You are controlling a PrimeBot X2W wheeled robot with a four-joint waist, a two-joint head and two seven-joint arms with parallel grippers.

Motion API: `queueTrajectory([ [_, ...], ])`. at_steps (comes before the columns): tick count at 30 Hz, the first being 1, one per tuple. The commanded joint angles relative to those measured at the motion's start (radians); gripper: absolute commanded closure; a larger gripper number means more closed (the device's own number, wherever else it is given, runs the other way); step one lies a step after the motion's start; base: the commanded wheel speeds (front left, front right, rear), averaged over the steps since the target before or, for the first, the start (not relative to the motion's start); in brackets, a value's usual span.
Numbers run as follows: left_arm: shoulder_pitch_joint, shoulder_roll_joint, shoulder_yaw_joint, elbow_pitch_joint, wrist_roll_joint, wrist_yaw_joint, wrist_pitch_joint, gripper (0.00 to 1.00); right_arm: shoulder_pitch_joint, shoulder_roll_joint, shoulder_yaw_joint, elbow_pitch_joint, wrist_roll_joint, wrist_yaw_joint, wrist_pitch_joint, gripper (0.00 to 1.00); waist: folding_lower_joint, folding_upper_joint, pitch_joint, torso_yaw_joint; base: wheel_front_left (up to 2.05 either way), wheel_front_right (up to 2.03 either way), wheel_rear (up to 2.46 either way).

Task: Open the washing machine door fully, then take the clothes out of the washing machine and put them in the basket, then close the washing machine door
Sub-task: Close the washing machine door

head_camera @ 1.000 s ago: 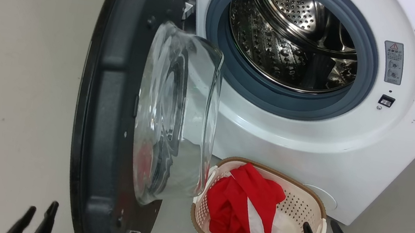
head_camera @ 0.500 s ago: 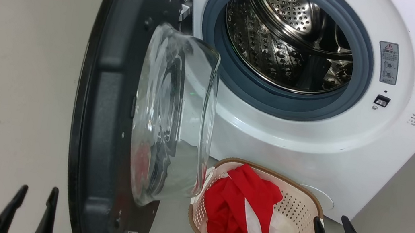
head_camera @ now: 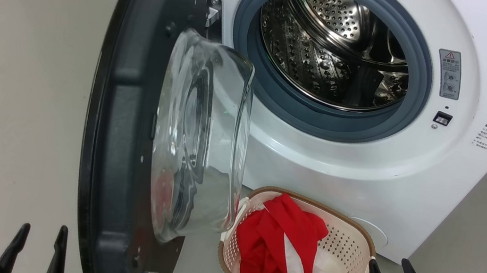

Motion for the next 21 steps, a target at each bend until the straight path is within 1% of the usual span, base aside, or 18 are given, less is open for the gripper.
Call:
queueTrajectory([
  [1, -0.012, 0.013, 0.042, -0.029, 0.013, -0.006, -0.012, 0.0, -0.012, -0.005, 0.013, -0.024, -0.003, 0.006, -0.006, 0.0, 0.0, 0.0, -0.002, 0.001, 0.0, 0.0, 0.0],
  [13, -0.014, 0.011, 0.042, -0.035, 0.009, -0.006, -0.012, 0.0, -0.013, -0.004, 0.012, -0.023, -0.005, 0.006, -0.006, 0.0, 0.0, 0.0, 0.0, 0.003, 0.0, 0.0, 0.0],
  [16, -0.017, 0.008, 0.046, -0.038, -0.008, -0.006, -0.012, 0.0, -0.012, -0.004, 0.013, -0.021, -0.004, 0.006, -0.006, 0.0, 0.0, 0.0, -0.002, 0.004, 0.0, 0.0, 0.0],
  [17, -0.022, 0.006, 0.05, -0.045, -0.039, -0.006, -0.012, 0.45, -0.011, -0.003, 0.012, -0.02, -0.003, 0.006, -0.006, 0.0, 0.0, 0.0, -0.003, 0.004, 0.0, 0.0, 0.0],
  [18, -0.026, 0.003, 0.055, -0.049, -0.065, -0.006, -0.012, 0.6, -0.01, -0.003, 0.013, -0.02, -0.003, 0.006, -0.006, 0.0, 0.0, 0.0, -0.003, 0.005, 0.0, 0.0, 0.0],
  [19, -0.031, -0.001, 0.062, -0.052, -0.104, -0.006, -0.012, 0.83, -0.01, -0.002, 0.014, -0.019, -0.003, 0.006, -0.006, 0.0, 0.0, 0.0, -0.004, 0.005, 0.0, 0.0, 0.0],
  [20, -0.036, -0.001, 0.067, -0.054, -0.141, -0.006, -0.012, 1.0, -0.009, -0.001, 0.014, -0.019, -0.003, 0.006, -0.006, 0.0, 0.0, 0.0, -0.005, 0.005, 0.0, 0.0, 0.0],
  [21, -0.041, 0.0, 0.069, -0.056, -0.181, -0.006, -0.012, 1.0, -0.009, -0.001, 0.015, -0.018, -0.003, 0.006, -0.006, 0.0, 0.0, 0.0, -0.005, 0.006, 0.0, 0.0, 0.0],
])
